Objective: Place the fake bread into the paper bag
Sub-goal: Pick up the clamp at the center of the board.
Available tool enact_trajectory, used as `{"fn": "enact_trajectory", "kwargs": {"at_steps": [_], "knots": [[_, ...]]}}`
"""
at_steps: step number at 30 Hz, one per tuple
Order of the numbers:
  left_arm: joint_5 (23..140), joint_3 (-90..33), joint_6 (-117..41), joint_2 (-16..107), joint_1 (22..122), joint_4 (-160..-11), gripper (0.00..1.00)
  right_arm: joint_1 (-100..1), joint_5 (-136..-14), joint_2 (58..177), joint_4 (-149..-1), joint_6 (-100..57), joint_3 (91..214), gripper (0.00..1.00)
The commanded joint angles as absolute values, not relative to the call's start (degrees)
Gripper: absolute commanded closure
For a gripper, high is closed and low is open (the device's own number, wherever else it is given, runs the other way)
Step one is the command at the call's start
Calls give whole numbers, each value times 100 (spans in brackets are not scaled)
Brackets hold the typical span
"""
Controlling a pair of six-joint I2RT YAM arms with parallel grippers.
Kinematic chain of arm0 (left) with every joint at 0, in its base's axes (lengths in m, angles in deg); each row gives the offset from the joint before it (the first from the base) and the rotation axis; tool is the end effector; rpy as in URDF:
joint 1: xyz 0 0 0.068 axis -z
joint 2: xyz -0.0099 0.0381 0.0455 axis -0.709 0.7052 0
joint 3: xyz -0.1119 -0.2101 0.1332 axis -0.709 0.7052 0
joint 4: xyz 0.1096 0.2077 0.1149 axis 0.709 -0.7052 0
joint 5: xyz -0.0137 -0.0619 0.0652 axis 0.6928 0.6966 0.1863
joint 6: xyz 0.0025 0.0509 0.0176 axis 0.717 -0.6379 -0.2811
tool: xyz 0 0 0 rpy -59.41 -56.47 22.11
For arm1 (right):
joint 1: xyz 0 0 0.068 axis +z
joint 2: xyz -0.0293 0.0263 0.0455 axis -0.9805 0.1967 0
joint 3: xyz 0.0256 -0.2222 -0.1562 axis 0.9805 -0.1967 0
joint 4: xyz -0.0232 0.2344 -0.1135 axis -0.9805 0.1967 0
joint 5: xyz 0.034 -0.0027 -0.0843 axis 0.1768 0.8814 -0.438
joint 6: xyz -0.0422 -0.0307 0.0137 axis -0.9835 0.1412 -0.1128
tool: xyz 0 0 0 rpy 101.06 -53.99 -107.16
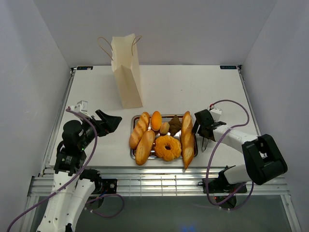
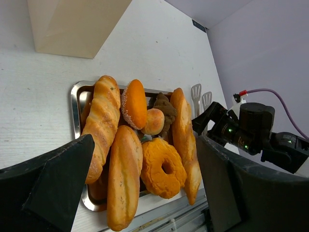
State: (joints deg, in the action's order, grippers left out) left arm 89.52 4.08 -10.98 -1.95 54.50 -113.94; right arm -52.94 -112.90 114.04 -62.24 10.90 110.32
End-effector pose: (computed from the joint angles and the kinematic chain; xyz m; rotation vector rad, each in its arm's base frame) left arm 0.1176 -0.0296 0.3167 -0.2730 1.8914 -0.8300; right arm 0.2221 0.0872 0.1553 0.4672 2.3485 -0.1674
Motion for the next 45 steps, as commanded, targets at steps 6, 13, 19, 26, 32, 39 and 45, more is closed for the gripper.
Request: {"fn": "enact_trajectory", "kwargs": {"at_steps": [6, 13, 19, 26, 32, 39, 45], "knots": [[9069, 436, -1105, -377, 5439, -11438, 3, -5141, -11100, 11811, -6536, 1586, 10773, 10], [9104, 454, -1096, -386, 5439, -11464, 3, -5150, -11215, 11776, -6326, 1735, 10702, 10], [9157, 506, -1070, -377, 5439, -11429, 3, -5141, -11127, 11531, -6440, 1727, 10465, 64], [9210, 480, -1087, -403, 5439, -11447, 3, -5141, -11197, 11012, -6379, 1622, 10403, 85], [9175, 313, -1184, -315, 5447, -11543, 3, -5150, -11171, 10090, -5896, 991, 10877, 92], [9122, -12, -1193, -210, 5447, -11605, 3, -5378, -9016, 9280, -5728, 24, 11580, 92], [9148, -109, -1140, -131, 5439, -11596, 3, -5492, -7578, 9342, -5658, -5, 11915, 90]]}}
